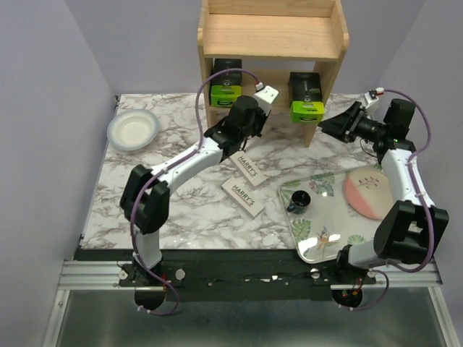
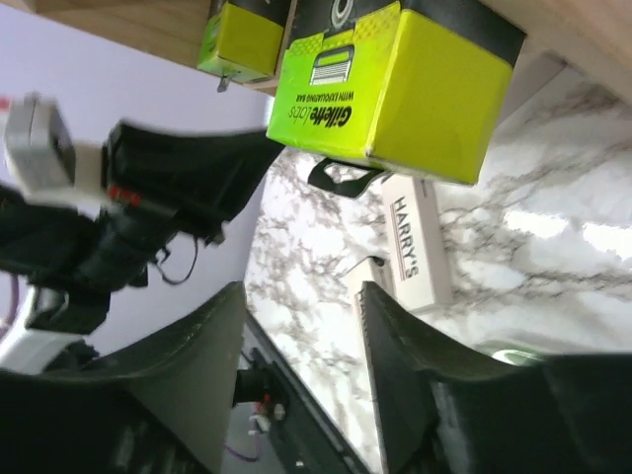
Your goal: Place and organize the shaving razors onto the shelf
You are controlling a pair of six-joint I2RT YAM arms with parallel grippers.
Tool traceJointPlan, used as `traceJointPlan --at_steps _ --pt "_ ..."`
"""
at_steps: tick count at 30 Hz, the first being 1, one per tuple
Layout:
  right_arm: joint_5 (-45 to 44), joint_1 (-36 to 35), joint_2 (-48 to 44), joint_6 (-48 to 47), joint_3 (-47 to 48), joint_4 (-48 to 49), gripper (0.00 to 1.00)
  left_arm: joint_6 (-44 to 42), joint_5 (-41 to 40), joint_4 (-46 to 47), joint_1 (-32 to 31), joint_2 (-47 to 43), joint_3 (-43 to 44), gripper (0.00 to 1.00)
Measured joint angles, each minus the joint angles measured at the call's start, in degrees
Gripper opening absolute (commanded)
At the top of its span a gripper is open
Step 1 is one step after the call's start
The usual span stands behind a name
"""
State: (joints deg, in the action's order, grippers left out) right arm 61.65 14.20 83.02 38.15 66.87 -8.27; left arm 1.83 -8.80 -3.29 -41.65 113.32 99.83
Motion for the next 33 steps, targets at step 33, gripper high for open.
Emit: traceJointPlan --at_steps 33 --pt "-10.3 -8.0 17.8 1.7 13.9 3.1 0.04 -22.0 7.5 -13.7 4.8 -47.7 -42.2 0.00"
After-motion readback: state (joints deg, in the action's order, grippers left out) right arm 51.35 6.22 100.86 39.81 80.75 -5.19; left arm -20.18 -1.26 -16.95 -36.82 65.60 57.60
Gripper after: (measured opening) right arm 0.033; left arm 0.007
